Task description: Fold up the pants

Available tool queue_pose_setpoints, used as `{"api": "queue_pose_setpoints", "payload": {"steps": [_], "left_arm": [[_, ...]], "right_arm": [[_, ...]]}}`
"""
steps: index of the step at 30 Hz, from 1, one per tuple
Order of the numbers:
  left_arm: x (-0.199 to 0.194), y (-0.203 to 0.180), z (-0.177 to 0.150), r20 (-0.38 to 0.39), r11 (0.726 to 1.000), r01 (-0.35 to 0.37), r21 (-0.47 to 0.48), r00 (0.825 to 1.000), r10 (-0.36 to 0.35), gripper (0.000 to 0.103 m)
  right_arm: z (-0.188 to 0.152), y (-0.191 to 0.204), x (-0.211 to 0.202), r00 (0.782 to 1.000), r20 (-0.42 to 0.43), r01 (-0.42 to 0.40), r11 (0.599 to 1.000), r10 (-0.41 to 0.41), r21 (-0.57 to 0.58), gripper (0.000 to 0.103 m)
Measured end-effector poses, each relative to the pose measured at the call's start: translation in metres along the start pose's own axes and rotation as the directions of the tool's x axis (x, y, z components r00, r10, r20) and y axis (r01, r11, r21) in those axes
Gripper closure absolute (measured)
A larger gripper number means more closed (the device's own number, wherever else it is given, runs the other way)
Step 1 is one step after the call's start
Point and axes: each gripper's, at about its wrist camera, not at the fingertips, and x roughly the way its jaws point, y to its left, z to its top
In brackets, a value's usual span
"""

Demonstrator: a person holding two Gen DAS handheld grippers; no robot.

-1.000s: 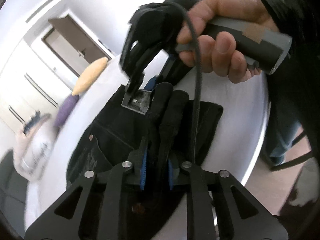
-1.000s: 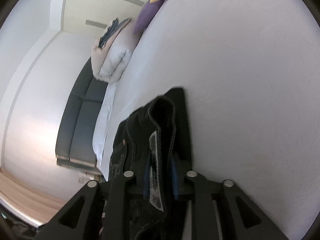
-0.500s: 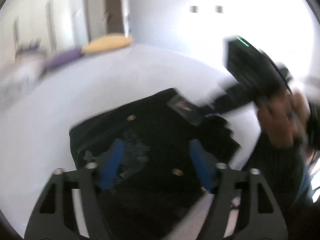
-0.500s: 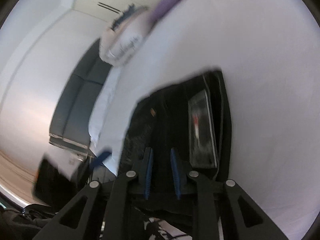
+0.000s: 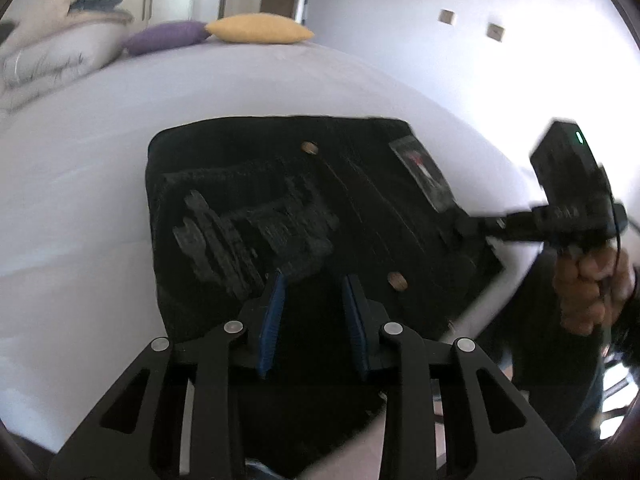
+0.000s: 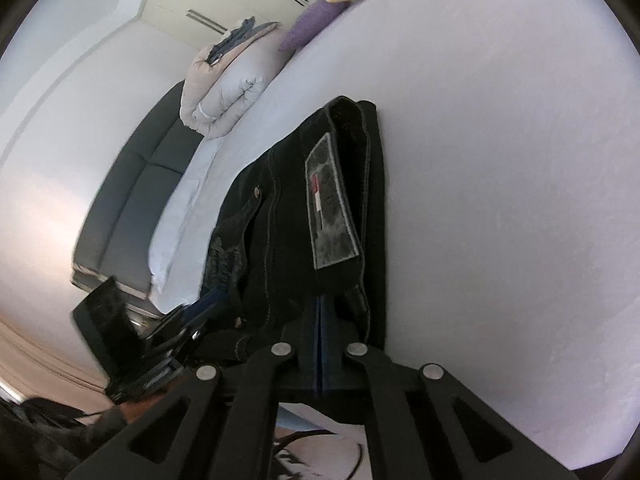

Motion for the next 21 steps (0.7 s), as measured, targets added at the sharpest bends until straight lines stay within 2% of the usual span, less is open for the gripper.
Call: {"api": "queue_pose_setpoints", "payload": {"steps": [3, 6, 9, 11, 13, 14, 16, 17, 21], "left_arm": [[-0.011, -0.014, -0.009, 0.022, 0.997, -0.001, 0.080, 1.000, -0.001, 0.074], [-0.020, 0.014, 0.012, 0.045, 0.999, 0.042, -0.019, 0.998, -0.041, 0.074], [-0.013, 0.059, 0.054, 0.055, 0.989, 0.061, -0.138, 0.997, -0.054, 0.074], [0.006, 0.085, 0.078, 0.033, 0.977, 0.061, -0.204, 0.998, -0.055, 0.076], [0.029, 0.097, 0.091, -0.022, 0.974, 0.040, -0.224, 0.999, -0.046, 0.078], [0.043, 0.097, 0.092, -0.065, 0.977, 0.014, -0.211, 0.997, -0.029, 0.079], [0.055, 0.086, 0.088, -0.086, 0.988, -0.023, -0.153, 0.996, 0.009, 0.079], [0.054, 0.077, 0.081, -0.082, 0.993, -0.043, -0.113, 0.996, 0.034, 0.079], [0.041, 0.054, 0.056, -0.059, 0.996, -0.058, -0.072, 0.997, 0.054, 0.079]], "right_arm": [[-0.001, 0.004, 0.000, 1.000, 0.005, 0.017, 1.000, -0.017, -0.022, 0.103], [-0.003, 0.000, -0.002, 1.000, 0.006, 0.016, 1.000, -0.016, -0.019, 0.103], [-0.006, -0.002, -0.004, 1.000, 0.012, 0.020, 1.000, -0.020, -0.014, 0.103], [-0.009, -0.001, -0.006, 1.000, 0.015, 0.025, 1.000, -0.025, -0.010, 0.103], [-0.009, 0.000, -0.006, 0.999, 0.020, 0.029, 1.000, -0.028, -0.004, 0.103], [-0.009, 0.001, -0.005, 0.999, 0.022, 0.028, 1.000, -0.028, -0.001, 0.103], [-0.010, -0.001, -0.006, 0.999, 0.026, 0.025, 1.000, -0.025, 0.008, 0.103], [-0.011, -0.001, -0.006, 0.999, 0.028, 0.023, 1.000, -0.024, 0.009, 0.103], [-0.013, -0.005, -0.007, 0.999, 0.032, 0.013, 1.000, -0.013, 0.013, 0.103]]}}
